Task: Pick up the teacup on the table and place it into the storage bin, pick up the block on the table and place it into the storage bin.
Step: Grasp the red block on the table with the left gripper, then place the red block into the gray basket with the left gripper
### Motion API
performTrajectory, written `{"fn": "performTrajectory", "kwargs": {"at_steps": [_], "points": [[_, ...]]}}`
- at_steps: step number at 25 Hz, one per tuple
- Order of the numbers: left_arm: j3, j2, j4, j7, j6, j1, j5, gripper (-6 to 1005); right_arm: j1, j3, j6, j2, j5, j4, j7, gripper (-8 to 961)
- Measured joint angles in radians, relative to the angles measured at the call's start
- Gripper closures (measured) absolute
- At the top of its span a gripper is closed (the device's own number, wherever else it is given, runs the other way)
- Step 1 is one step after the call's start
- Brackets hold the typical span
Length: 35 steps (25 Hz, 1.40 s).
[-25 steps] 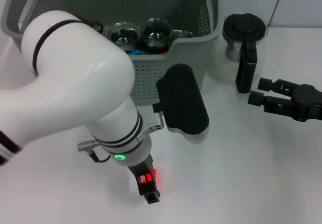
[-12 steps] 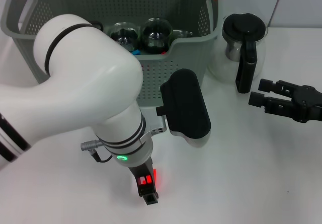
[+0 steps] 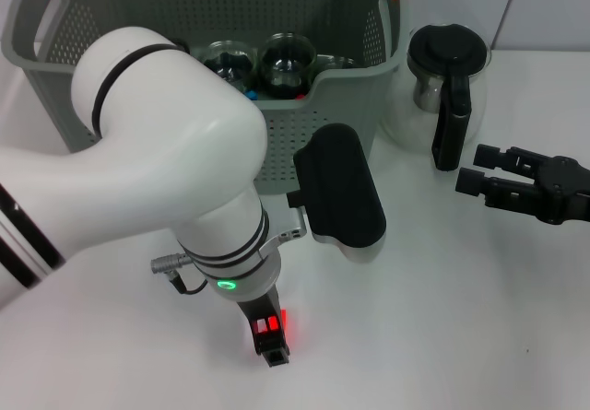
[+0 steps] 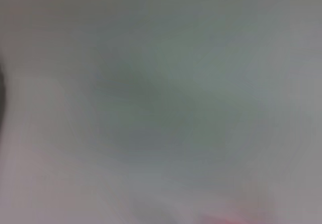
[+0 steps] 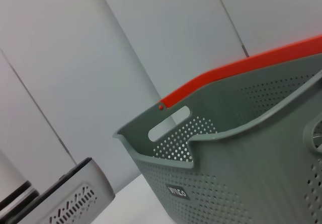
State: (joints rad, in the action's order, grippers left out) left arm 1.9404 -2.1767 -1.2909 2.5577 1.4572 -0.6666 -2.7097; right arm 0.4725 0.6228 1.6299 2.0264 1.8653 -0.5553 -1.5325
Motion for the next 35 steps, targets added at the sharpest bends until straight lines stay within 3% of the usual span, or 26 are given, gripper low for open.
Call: {"fn": "performTrajectory", "kwargs": {"at_steps": [2, 13, 19, 23, 27, 31, 33, 35], "points": [[-0.005, 0.000, 0.002, 0.004, -0.003, -0.002, 0.000, 217, 0.000, 0.000, 0.000, 0.000, 0.000, 0.000, 0.000, 68], [-0.015, 0.000, 0.069, 0.018, -0.010, -0.042, 0.002, 588, 0.002, 0.000, -0.001, -0.001, 0.000, 0.000, 0.000, 68], [-0.016, 0.003, 0.021, 0.030, 0.009, -0.033, 0.001, 587, 0.002, 0.000, -0.001, -0.003, 0.000, 0.000, 0.000, 68], [-0.076, 0.004, -0.089, 0.025, 0.083, -0.015, 0.003, 587, 0.002, 0.000, -0.001, -0.003, -0.001, 0.000, 0.000, 69], [-0.239, 0.004, -0.266, -0.022, 0.158, 0.033, 0.045, 588, 0.005, 0.000, -0.003, -0.003, -0.003, 0.000, 0.000, 69], [-0.527, 0.007, -0.370, -0.101, 0.229, 0.058, 0.225, 588, 0.007, 0.000, -0.006, -0.003, -0.003, 0.000, 0.000, 69], [-0.710, 0.008, -0.380, -0.139, 0.246, 0.059, 0.347, 588, 0.007, -0.001, -0.007, -0.003, -0.003, 0.000, 0.000, 69], [-0.839, 0.009, -0.373, -0.153, 0.239, 0.053, 0.427, 588, 0.008, -0.001, -0.008, -0.003, -0.003, 0.000, 0.000, 69]]}}
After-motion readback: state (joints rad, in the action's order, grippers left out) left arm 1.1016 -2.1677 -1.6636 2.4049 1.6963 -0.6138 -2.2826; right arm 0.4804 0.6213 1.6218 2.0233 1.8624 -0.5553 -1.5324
